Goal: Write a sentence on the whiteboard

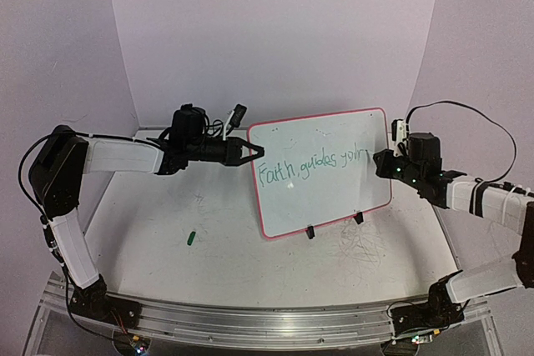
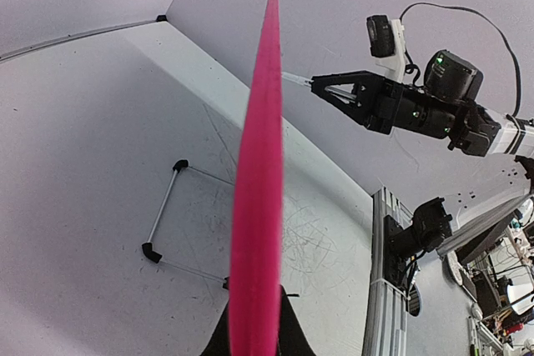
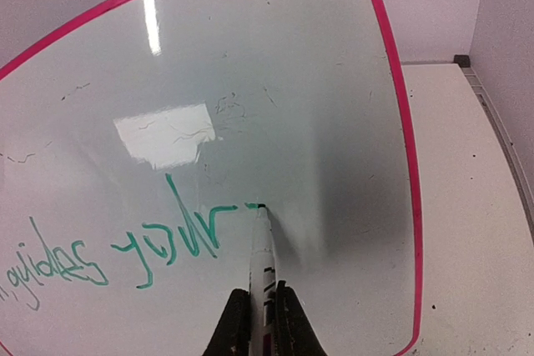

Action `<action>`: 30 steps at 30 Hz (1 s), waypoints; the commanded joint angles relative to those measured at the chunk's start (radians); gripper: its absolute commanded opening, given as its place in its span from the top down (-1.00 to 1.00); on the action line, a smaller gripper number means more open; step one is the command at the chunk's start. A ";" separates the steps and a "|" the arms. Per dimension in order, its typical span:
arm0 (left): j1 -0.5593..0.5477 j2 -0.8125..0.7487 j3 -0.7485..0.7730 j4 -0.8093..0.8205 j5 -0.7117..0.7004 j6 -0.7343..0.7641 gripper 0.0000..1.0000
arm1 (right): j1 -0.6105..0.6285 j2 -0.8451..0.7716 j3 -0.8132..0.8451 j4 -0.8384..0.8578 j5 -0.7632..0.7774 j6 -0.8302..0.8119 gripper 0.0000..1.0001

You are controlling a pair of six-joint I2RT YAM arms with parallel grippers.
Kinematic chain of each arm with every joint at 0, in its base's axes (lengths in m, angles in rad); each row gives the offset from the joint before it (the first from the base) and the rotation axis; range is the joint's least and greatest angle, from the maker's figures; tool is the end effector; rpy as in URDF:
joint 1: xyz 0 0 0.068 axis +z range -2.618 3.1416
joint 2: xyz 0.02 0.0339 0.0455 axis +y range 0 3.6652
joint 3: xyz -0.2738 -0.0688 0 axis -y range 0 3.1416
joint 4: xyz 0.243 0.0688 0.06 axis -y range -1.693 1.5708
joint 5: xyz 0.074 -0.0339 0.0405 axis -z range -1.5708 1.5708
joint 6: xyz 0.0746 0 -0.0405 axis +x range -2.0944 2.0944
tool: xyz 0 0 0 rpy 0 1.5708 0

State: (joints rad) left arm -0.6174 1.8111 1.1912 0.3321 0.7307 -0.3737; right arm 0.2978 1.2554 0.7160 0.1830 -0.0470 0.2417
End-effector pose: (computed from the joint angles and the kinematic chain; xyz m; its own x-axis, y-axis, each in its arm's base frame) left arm 0.3316 -0.2965 0.2503 -0.5633 0.0666 -0.8235 0.8027 0.2804 -0.5264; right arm 0.2987 0.0954 0.2486 -0.4041 0.1261 -0.9060 -0.2456 0.9391 0.2402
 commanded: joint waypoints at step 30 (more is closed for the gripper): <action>0.008 -0.012 0.010 -0.142 -0.101 0.072 1.00 | 0.003 0.014 0.019 0.061 0.073 0.012 1.00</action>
State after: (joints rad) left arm -0.6174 1.8107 1.1912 0.3298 0.7303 -0.3715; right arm 0.2977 1.2625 0.7074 0.2046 0.0041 0.2489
